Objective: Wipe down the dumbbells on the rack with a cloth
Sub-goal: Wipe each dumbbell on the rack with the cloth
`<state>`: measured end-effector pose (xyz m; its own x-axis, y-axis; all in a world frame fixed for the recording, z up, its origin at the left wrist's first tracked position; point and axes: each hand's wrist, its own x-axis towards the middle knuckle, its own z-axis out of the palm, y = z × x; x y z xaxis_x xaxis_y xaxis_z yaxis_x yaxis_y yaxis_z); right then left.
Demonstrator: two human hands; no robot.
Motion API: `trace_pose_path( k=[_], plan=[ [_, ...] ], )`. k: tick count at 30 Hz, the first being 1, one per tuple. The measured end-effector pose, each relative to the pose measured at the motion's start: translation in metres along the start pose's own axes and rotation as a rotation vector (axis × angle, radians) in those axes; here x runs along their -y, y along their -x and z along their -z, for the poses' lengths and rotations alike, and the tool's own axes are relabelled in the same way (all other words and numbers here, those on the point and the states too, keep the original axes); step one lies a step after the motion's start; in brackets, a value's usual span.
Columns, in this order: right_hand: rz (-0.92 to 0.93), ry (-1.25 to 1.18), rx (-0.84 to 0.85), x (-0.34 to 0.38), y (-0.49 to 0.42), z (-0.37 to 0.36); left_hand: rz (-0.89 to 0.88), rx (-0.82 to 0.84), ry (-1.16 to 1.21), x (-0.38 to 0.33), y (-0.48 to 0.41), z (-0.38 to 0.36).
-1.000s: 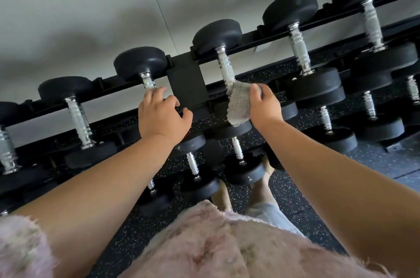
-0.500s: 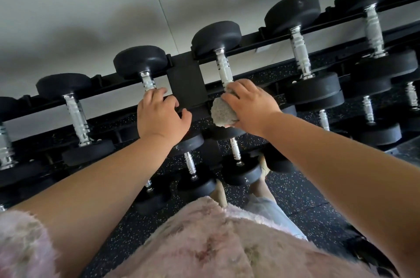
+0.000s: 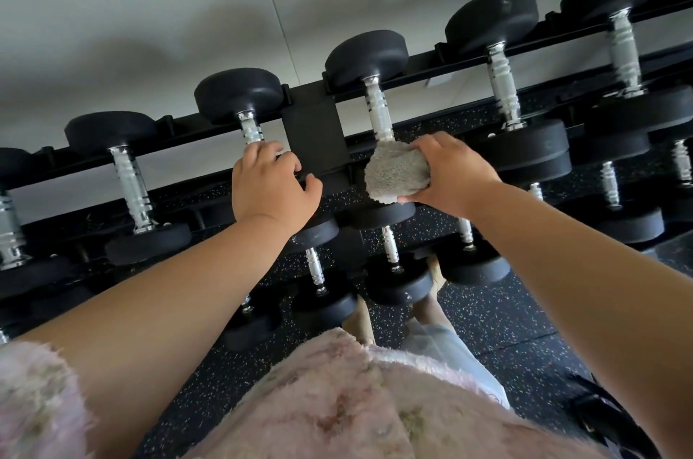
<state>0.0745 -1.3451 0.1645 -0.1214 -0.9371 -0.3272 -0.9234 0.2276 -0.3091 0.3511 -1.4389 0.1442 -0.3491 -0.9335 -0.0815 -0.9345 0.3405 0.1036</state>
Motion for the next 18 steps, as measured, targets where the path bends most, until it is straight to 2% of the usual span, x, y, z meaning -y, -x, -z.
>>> trace_pose_path(
  k=[3,5,9,13,18],
  plan=[
    [0.201,0.192,-0.137,0.029,-0.003,-0.005,-0.001,-0.002,0.009,0.000,0.000,0.001],
    [0.304,0.235,-0.194,0.043,-0.008,-0.009,-0.003,-0.006,0.019,0.000,0.000,0.000],
    [0.354,0.259,-0.227,0.047,-0.021,-0.017,-0.007,-0.014,0.033,0.001,0.000,-0.001],
    [0.214,0.006,-0.197,0.026,-0.012,-0.007,-0.013,-0.014,0.036,0.001,0.000,-0.001],
    [-0.140,-0.352,-0.275,0.036,-0.020,0.007,-0.007,-0.012,0.039,0.000,0.000,0.000]
  ],
)
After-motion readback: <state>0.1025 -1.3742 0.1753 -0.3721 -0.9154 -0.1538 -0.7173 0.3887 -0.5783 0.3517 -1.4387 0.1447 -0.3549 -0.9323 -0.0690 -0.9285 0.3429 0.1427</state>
